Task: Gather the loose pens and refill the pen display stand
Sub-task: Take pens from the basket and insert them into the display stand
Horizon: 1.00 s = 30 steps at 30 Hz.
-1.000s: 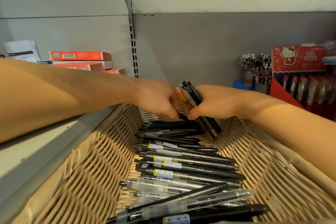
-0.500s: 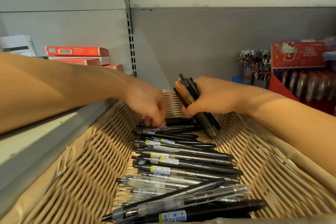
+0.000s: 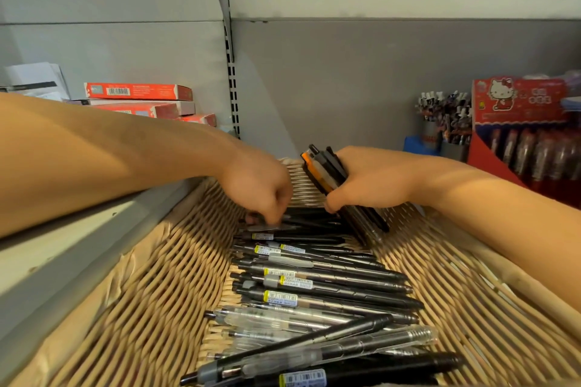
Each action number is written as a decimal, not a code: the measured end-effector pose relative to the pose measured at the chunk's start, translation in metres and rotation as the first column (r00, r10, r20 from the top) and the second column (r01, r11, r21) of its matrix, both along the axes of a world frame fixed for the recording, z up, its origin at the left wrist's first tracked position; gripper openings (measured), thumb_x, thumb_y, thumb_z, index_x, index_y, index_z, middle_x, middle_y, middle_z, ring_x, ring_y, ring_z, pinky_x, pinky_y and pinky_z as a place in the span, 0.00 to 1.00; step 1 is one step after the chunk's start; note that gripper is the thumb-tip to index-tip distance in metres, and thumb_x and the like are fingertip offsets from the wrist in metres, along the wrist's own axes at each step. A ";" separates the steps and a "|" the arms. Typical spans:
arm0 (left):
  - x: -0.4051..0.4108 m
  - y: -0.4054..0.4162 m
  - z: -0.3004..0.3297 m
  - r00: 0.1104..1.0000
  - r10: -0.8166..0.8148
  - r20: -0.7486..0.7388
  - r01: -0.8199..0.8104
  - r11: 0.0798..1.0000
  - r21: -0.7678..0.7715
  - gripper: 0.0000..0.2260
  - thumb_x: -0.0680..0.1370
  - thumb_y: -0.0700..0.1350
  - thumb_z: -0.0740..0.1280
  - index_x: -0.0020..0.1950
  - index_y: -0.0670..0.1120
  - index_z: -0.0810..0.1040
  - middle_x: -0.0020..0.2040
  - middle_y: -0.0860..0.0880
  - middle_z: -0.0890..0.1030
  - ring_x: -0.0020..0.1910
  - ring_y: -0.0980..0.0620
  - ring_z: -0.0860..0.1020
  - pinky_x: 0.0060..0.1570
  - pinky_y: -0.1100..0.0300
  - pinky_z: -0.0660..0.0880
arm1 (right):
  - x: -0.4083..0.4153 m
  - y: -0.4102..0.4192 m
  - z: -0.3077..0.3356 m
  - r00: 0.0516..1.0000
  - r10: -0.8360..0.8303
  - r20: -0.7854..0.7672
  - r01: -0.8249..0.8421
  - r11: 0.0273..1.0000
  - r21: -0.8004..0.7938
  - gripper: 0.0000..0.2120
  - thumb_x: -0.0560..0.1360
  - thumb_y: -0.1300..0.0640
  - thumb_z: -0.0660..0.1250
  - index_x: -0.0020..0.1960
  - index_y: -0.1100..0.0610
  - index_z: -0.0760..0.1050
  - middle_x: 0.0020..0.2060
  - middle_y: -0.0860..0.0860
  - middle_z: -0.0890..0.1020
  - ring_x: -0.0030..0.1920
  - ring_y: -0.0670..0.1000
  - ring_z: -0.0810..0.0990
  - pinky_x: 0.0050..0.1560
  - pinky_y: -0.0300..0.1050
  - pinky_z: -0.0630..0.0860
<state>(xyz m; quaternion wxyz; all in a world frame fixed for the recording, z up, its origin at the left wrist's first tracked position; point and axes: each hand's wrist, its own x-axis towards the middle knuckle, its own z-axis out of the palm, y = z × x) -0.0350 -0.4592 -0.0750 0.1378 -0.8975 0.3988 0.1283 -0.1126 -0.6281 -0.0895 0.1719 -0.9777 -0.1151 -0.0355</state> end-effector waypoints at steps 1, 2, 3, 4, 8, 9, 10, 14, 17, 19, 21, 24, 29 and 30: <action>0.001 -0.002 0.002 0.998 0.015 -0.063 -0.025 0.987 -0.159 0.04 0.78 0.49 0.69 0.47 0.49 0.81 0.36 0.55 0.82 0.36 0.59 0.80 0.42 0.61 0.76 | 0.000 -0.001 0.000 1.000 -0.008 0.009 0.008 1.000 0.030 0.10 0.72 0.57 0.73 0.43 0.60 0.74 0.35 0.52 0.75 0.35 0.50 0.74 0.39 0.47 0.69; 0.001 -0.003 0.005 0.994 0.012 -0.110 -0.047 0.947 -0.318 0.04 0.78 0.48 0.69 0.45 0.49 0.81 0.35 0.54 0.82 0.34 0.60 0.81 0.41 0.61 0.78 | 0.000 -0.001 0.001 1.000 -0.018 0.018 0.016 0.998 0.060 0.10 0.72 0.57 0.73 0.43 0.60 0.73 0.35 0.53 0.75 0.36 0.50 0.74 0.40 0.48 0.69; 0.002 -0.004 0.007 0.990 -0.003 -0.138 -0.061 0.887 -0.457 0.03 0.77 0.47 0.69 0.45 0.49 0.81 0.34 0.54 0.82 0.34 0.60 0.81 0.39 0.62 0.78 | 0.001 -0.002 0.002 0.999 -0.028 0.027 0.025 0.996 0.086 0.09 0.72 0.57 0.73 0.42 0.58 0.73 0.35 0.52 0.75 0.36 0.50 0.74 0.41 0.47 0.69; 0.003 -0.005 0.008 0.987 -0.018 -0.161 -0.077 0.822 -0.564 0.02 0.77 0.46 0.70 0.45 0.49 0.81 0.33 0.54 0.82 0.34 0.59 0.82 0.39 0.64 0.78 | 0.001 -0.003 0.002 0.999 -0.036 0.033 0.033 0.994 0.109 0.09 0.73 0.57 0.73 0.41 0.56 0.72 0.35 0.51 0.76 0.37 0.50 0.75 0.40 0.47 0.70; 0.002 -0.001 0.009 0.942 -0.089 -0.324 -0.194 0.644 -0.740 0.11 0.77 0.42 0.72 0.59 0.48 0.79 0.41 0.49 0.86 0.42 0.54 0.85 0.46 0.61 0.82 | 0.003 -0.005 0.002 0.999 -0.025 0.043 0.016 0.979 0.203 0.07 0.73 0.55 0.75 0.46 0.52 0.78 0.41 0.50 0.82 0.44 0.50 0.80 0.45 0.45 0.73; 0.001 0.001 0.009 0.925 -0.108 -0.364 -0.226 0.615 -0.755 0.14 0.77 0.40 0.72 0.61 0.47 0.77 0.43 0.47 0.87 0.43 0.53 0.85 0.47 0.60 0.82 | 0.003 -0.005 0.002 0.999 -0.019 0.047 0.009 0.977 0.215 0.07 0.73 0.54 0.75 0.49 0.53 0.79 0.44 0.52 0.84 0.47 0.51 0.82 0.48 0.45 0.75; -0.001 0.002 0.009 0.910 -0.128 -0.394 -0.251 0.587 -0.770 0.16 0.76 0.39 0.73 0.62 0.47 0.76 0.44 0.46 0.87 0.44 0.53 0.85 0.48 0.60 0.82 | 0.002 -0.006 0.003 0.998 -0.020 0.053 0.008 0.975 0.223 0.09 0.73 0.53 0.75 0.51 0.54 0.80 0.47 0.53 0.85 0.50 0.52 0.83 0.53 0.47 0.76; -0.021 0.000 0.019 0.924 -0.126 -0.361 -0.249 0.518 -0.818 0.13 0.78 0.39 0.71 0.60 0.50 0.76 0.45 0.47 0.87 0.47 0.53 0.85 0.49 0.60 0.81 | -0.009 -0.004 0.008 0.997 -0.038 0.072 0.015 0.957 0.291 0.06 0.76 0.56 0.73 0.52 0.56 0.81 0.47 0.56 0.86 0.52 0.56 0.84 0.63 0.56 0.76; -0.049 0.000 0.037 0.980 -0.021 -0.198 -0.155 0.543 -0.825 0.10 0.79 0.46 0.70 0.60 0.49 0.78 0.50 0.47 0.84 0.52 0.51 0.83 0.52 0.55 0.81 | -0.025 0.005 0.016 0.996 -0.037 0.077 -0.002 0.892 0.452 0.05 0.79 0.63 0.69 0.53 0.56 0.80 0.42 0.55 0.87 0.49 0.54 0.86 0.62 0.54 0.78; -0.069 0.007 0.054 0.996 0.024 -0.083 -0.083 0.530 -0.844 0.13 0.78 0.53 0.69 0.59 0.48 0.80 0.55 0.47 0.83 0.56 0.49 0.81 0.58 0.47 0.79 | -0.039 0.015 0.032 0.998 -0.013 0.066 -0.029 0.801 0.598 0.08 0.79 0.64 0.68 0.55 0.54 0.78 0.42 0.54 0.86 0.46 0.53 0.86 0.56 0.50 0.83; -0.093 0.025 0.069 0.996 -0.001 -0.091 -0.082 0.423 -0.902 0.19 0.74 0.61 0.69 0.58 0.51 0.81 0.58 0.50 0.82 0.60 0.50 0.79 0.61 0.47 0.76 | -0.052 0.036 0.053 0.996 0.031 0.087 -0.082 0.734 0.674 0.05 0.79 0.63 0.68 0.54 0.55 0.78 0.40 0.54 0.85 0.43 0.51 0.86 0.48 0.47 0.85; -0.120 0.062 0.088 0.985 -0.073 -0.154 -0.147 0.089 -0.985 0.23 0.65 0.64 0.71 0.54 0.51 0.82 0.54 0.51 0.85 0.56 0.51 0.82 0.60 0.48 0.77 | -0.064 0.093 0.081 0.975 0.068 0.210 -0.209 0.595 0.776 0.02 0.80 0.63 0.67 0.51 0.58 0.77 0.34 0.51 0.84 0.38 0.47 0.85 0.39 0.41 0.82; -0.122 0.134 0.102 0.991 -0.058 -0.124 -0.137 -0.328 -0.935 0.12 0.72 0.45 0.75 0.53 0.46 0.79 0.41 0.51 0.85 0.41 0.53 0.85 0.45 0.56 0.81 | -0.060 0.209 0.094 0.935 0.203 0.292 -0.349 0.368 0.862 0.13 0.82 0.69 0.57 0.50 0.55 0.75 0.40 0.50 0.83 0.38 0.43 0.84 0.38 0.37 0.80; -0.120 0.149 0.102 0.992 -0.032 -0.121 -0.124 -0.336 -0.934 0.12 0.73 0.43 0.75 0.54 0.46 0.79 0.43 0.51 0.84 0.43 0.52 0.84 0.46 0.56 0.80 | -0.058 0.226 0.092 0.932 0.191 0.308 -0.358 0.350 0.866 0.13 0.81 0.70 0.58 0.51 0.54 0.76 0.42 0.52 0.83 0.41 0.45 0.85 0.39 0.40 0.81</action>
